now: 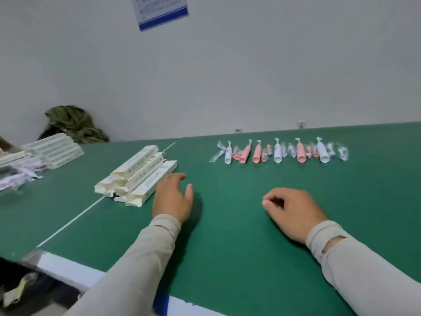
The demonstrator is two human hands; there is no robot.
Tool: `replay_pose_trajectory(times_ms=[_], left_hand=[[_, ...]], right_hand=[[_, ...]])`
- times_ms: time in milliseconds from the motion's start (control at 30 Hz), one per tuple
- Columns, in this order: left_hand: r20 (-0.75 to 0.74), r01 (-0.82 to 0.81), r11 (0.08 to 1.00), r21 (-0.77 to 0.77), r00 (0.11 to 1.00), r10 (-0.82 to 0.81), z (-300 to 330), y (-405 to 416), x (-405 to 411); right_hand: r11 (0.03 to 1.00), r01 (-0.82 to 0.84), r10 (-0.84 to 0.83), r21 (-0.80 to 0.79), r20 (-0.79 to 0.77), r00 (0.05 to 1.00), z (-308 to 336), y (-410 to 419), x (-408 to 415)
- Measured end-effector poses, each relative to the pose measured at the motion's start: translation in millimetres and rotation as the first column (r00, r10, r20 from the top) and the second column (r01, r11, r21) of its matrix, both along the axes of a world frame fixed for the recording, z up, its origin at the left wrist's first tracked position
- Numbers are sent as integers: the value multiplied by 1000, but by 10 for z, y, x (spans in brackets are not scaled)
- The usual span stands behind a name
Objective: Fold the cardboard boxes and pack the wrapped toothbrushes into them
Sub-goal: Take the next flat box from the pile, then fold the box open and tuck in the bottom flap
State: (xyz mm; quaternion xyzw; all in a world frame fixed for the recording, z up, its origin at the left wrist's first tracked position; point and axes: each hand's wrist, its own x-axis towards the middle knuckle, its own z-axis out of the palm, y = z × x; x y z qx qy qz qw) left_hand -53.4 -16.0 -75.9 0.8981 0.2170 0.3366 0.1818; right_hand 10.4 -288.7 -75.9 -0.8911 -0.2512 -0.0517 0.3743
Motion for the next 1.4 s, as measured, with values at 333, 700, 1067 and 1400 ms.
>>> replay_pose_trajectory(times_ms=[333,700,1067,1400], left_hand=[[-311,-336,864,375,832,459,38,869,-46],[-24,-36,964,-264,999,31,121,150,138],[389,707,367,-605,664,-638,202,-1988,618],[614,428,-463,-776,679,-403,-2,-1695,760]], right_hand=[[994,-11,12,106,-11,1000,-100,-30,112],[949,-3,25,314,-66,997,-127,38,142],[452,399,89,798,-485,870,93,-452,384],[778,119,319,617,-551,771,-15,-236,262]])
